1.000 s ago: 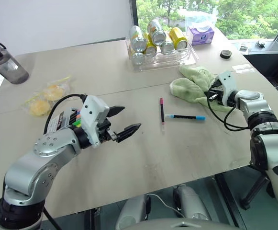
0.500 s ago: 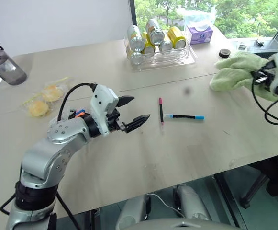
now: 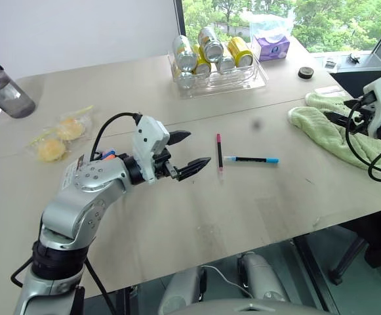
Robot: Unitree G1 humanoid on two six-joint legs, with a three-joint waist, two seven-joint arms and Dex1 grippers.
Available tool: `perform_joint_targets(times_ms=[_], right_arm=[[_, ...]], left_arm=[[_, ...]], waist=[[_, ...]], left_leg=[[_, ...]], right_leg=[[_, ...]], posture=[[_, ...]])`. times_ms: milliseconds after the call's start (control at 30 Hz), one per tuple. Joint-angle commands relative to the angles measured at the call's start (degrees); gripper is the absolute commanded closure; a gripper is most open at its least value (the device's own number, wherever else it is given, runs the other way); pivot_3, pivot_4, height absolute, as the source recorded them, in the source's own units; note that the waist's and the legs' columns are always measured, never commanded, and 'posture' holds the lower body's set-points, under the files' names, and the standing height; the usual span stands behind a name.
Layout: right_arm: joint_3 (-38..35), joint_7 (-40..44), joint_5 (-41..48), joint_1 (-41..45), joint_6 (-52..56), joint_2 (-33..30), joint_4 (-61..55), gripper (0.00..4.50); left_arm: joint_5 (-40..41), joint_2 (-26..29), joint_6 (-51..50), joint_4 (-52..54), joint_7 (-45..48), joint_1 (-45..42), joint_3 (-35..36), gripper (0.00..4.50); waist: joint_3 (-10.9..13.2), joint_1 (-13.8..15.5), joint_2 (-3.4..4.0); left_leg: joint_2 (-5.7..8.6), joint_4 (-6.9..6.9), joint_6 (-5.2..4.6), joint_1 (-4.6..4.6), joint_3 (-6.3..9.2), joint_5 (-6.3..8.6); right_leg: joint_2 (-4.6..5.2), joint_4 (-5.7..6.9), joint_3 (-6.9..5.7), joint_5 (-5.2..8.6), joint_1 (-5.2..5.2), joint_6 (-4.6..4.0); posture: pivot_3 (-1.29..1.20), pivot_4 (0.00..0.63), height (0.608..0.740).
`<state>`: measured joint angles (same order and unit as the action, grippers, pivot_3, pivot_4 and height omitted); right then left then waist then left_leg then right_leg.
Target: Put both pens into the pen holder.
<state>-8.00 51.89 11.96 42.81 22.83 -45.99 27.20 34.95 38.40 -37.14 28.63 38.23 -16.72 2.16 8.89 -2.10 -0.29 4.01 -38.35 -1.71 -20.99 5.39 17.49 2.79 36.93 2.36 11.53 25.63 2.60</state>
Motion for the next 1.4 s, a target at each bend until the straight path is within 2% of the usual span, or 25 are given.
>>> perform_joint_targets(times_ms=[33,133,233,400,633,667,767,800,833,900,1033,1200,1400], right_arm=[[4.2,6.1,4.6,-1.3,5.8,2.9,-11.2,1.11],[7.8,8.7,6.1,-1.6,8.6,5.9,-15.3,1.11],[13.6,11.0,4.1,-1.8,7.0,8.9,-14.7,1.11],[21.0,12.8,-3.7,-1.9,-2.1,9.4,-7.1,1.11],[23.7,15.7,-8.2,-0.8,-8.1,9.2,1.7,1.11],[23.5,16.1,-8.3,-0.8,-8.4,9.1,2.0,1.63],[23.4,16.4,-9.3,-1.2,-9.5,8.4,2.5,2.78],[23.4,16.4,-9.6,-1.3,-9.8,8.2,2.6,3.03],[23.3,16.2,-9.9,-1.5,-10.2,8.1,2.7,3.64],[22.9,16.2,-9.9,-1.8,-10.6,7.8,2.8,4.48],[21.5,16.1,-9.0,-2.2,-10.5,7.2,2.1,4.48],[16.6,18.0,-2.0,-2.7,-5.8,8.2,-4.5,4.48],[10.2,15.6,8.5,-2.3,5.3,12.4,-16.3,4.48]], left_arm=[[1.9,3.5,-0.9,3.6,3.1,2.7,3.1,0.00],[4.2,6.3,-2.2,5.2,5.8,5.0,4.6,0.00],[6.2,7.7,-3.7,6.9,5.8,6.1,7.0,0.00],[8.8,8.5,-5.8,8.8,5.1,7.5,9.0,0.00],[9.7,9.5,-6.7,9.5,5.3,8.5,9.6,0.00],[9.8,9.6,-6.8,9.5,5.4,8.6,9.6,0.00],[10.1,10.2,-7.2,9.7,6.2,9.1,9.2,0.00],[10.2,10.4,-7.3,9.7,6.4,9.3,9.1,0.00],[10.4,10.5,-7.5,9.7,6.6,9.6,8.9,0.00],[10.6,10.6,-7.6,9.8,7.0,9.8,8.6,0.00],[10.8,10.6,-7.5,9.6,7.4,9.7,8.6,0.00],[11.8,8.6,-7.0,8.9,6.1,6.7,8.9,0.00],[20.7,-2.5,-12.0,7.2,-7.0,1.7,10.0,0.00]], waist=[[0.0,-0.3,0.00],[0.0,-0.5,-0.01],[0.0,0.8,-0.06],[0.0,1.5,-0.06],[0.0,1.3,-0.07],[0.0,1.3,-0.07],[0.0,1.3,-0.09],[0.0,1.3,-0.09],[0.0,1.3,-0.09],[0.0,1.3,-0.09],[0.0,1.5,-0.09],[0.0,1.5,-0.09],[0.0,0.9,-0.08]], left_leg=[[-0.01,0.00,0.00,0.00,0.00,0.00],[-0.12,0.03,0.00,0.07,-0.08,0.01],[-0.05,-0.08,0.00,-0.04,0.12,0.01],[-0.02,-0.06,0.01,-0.06,0.15,0.01],[-0.01,-0.04,0.01,-0.02,0.13,0.00],[-0.01,-0.04,0.02,-0.01,0.13,0.00],[-0.01,-0.05,0.01,-0.01,0.15,0.00],[0.00,-0.05,0.01,-0.01,0.14,0.00],[0.00,-0.05,0.01,0.00,0.13,0.00],[0.00,-0.05,0.01,0.00,0.14,0.00],[0.00,-0.08,0.01,0.01,0.17,0.00],[0.01,-0.08,0.01,-0.04,0.21,0.00],[-0.03,-0.06,0.02,-0.01,0.14,0.01]], right_leg=[[0.00,0.00,0.01,0.00,0.00,0.00],[-0.11,0.02,0.08,0.00,0.01,0.00],[-0.02,-0.02,-0.03,0.00,-0.01,0.00],[-0.01,-0.06,-0.09,0.00,0.00,0.00],[-0.01,-0.08,-0.16,0.00,-0.02,0.00],[-0.01,-0.08,-0.16,0.00,-0.04,-0.01],[-0.01,-0.09,-0.17,0.00,-0.06,0.00],[-0.01,-0.08,-0.16,0.00,-0.06,0.00],[-0.01,-0.08,-0.15,0.00,-0.06,0.00],[-0.01,-0.08,-0.16,0.00,-0.06,0.00],[0.00,-0.08,-0.18,0.00,-0.10,-0.01],[0.02,-0.09,-0.18,0.00,-0.08,-0.01],[-0.02,-0.05,-0.11,-0.01,-0.03,0.00]], posture=[[0.00,0.150,0.739],[0.00,0.150,0.739],[0.00,0.150,0.739],[0.00,0.150,0.739],[0.00,0.150,0.739],[0.00,0.150,0.739],[0.00,0.150,0.739],[0.00,0.150,0.739],[0.00,0.150,0.739],[0.00,0.150,0.739],[0.00,0.150,0.739],[0.00,0.150,0.739],[0.00,0.150,0.739]])
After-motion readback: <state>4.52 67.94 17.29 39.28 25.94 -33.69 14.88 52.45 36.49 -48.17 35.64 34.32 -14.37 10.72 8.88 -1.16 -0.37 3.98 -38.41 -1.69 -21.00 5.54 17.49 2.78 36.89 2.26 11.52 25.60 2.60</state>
